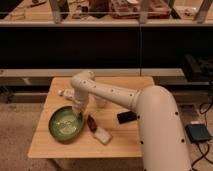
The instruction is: Drag the ceramic bowl in a circle
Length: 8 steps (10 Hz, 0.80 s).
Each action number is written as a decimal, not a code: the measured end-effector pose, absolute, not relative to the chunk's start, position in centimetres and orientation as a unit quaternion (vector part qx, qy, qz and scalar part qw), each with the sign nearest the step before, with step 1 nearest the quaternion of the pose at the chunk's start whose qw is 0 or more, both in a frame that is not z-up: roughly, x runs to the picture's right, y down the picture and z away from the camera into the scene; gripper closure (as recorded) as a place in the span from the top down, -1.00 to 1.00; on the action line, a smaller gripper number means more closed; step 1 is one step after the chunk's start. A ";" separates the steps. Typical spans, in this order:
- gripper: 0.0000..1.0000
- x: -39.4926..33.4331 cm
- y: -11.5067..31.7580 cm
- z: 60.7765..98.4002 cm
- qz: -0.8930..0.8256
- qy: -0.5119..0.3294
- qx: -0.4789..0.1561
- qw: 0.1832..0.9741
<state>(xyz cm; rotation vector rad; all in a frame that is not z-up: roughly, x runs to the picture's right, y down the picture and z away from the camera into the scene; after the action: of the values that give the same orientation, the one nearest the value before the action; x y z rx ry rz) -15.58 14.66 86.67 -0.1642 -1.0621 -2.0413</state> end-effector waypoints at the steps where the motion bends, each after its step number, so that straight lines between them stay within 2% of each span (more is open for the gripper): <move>1: -1.00 -15.1 15.0 86.3 -0.810 -0.417 -0.068 0.408; 8: -1.00 -15.7 21.3 78.4 -0.845 -0.373 -0.075 0.377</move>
<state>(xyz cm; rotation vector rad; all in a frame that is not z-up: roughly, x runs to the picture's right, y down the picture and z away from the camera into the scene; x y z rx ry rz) -15.68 21.28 78.44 -0.1919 -0.9536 -2.1604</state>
